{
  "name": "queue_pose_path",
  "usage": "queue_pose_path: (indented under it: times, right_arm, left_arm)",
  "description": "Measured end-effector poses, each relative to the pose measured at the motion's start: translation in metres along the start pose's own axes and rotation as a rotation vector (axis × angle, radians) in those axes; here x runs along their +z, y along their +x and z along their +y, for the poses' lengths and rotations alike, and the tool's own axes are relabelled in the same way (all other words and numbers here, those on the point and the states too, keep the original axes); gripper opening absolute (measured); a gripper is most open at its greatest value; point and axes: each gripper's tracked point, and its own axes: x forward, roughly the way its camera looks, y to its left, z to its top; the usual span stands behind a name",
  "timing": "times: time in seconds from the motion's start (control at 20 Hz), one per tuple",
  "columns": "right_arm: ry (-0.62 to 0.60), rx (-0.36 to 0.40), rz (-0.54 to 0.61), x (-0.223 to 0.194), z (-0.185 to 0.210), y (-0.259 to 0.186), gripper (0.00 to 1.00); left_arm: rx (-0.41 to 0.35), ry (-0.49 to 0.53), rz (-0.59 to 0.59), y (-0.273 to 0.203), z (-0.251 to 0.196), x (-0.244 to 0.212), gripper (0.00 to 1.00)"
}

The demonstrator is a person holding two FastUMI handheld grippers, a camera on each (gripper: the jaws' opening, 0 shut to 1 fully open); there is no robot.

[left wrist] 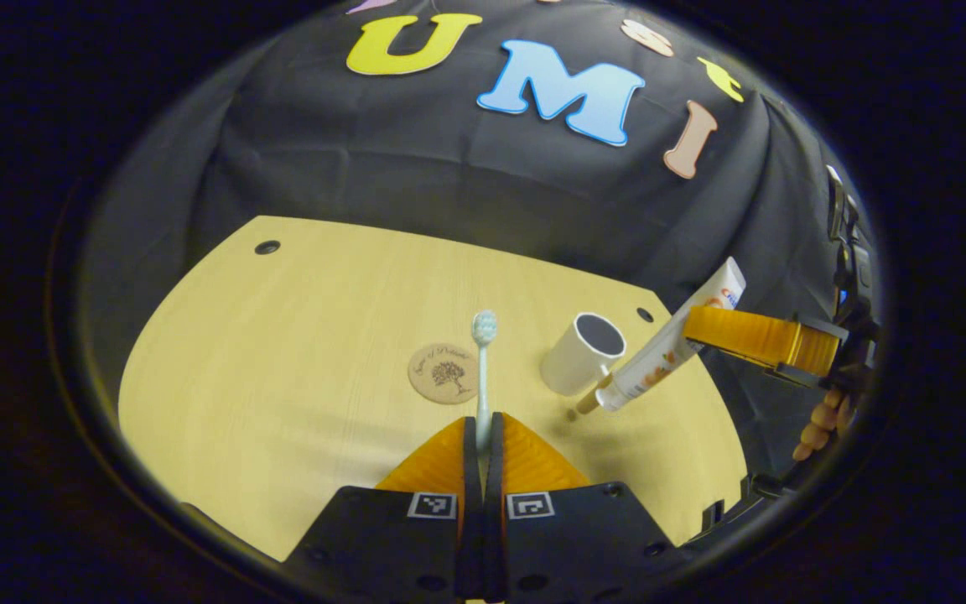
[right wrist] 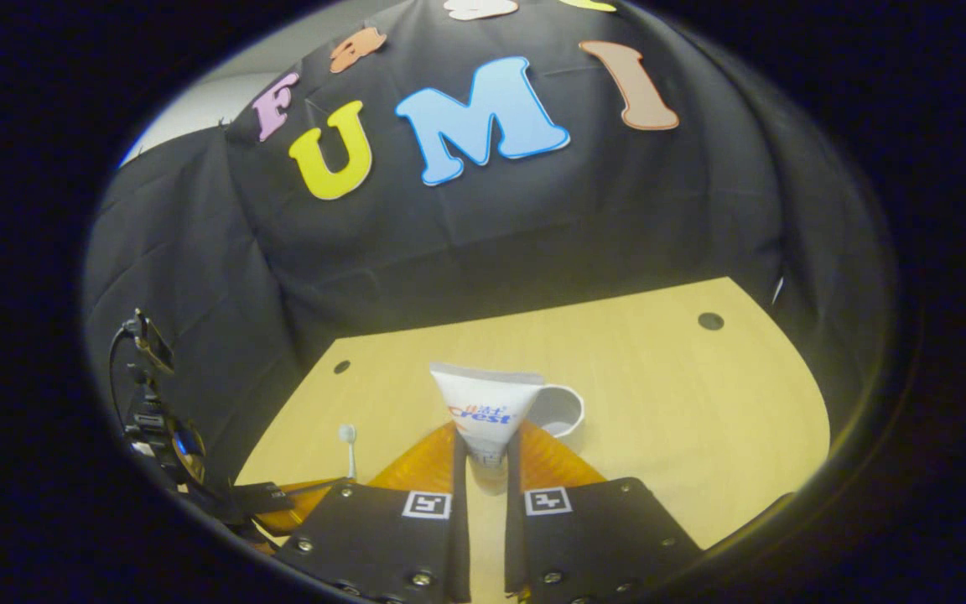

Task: Put the toothbrush and toothpaste on the desktop into the cup, then pick up the cup and place it on the coaster on the desktop.

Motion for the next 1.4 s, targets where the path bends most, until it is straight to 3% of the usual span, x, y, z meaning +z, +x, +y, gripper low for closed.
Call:
queue_pose_path:
  times: [0.2, 0.5, 1.15, 1.4]
  right_arm:
    - [-0.021, 0.011, -0.102, 0.029, 0.002, 0.009, 0.17]
    - [-0.084, -0.063, -0.134, 0.042, -0.023, 0.041, 0.17]
    - [-0.199, -0.141, 0.075, -0.028, -0.065, 0.126, 0.17]
    - [-0.178, -0.145, 0.112, -0.041, -0.067, 0.134, 0.24]
  left_arm:
    - [-0.014, -0.017, -0.053, 0.006, -0.007, 0.025, 0.07]
    - [-0.041, -0.01, -0.117, 0.012, -0.022, 0.05, 0.07]
    - [-0.071, -0.005, -0.127, 0.031, -0.028, 0.06, 0.07]
    - [-0.103, 0.022, -0.159, 0.038, -0.037, 0.069, 0.07]
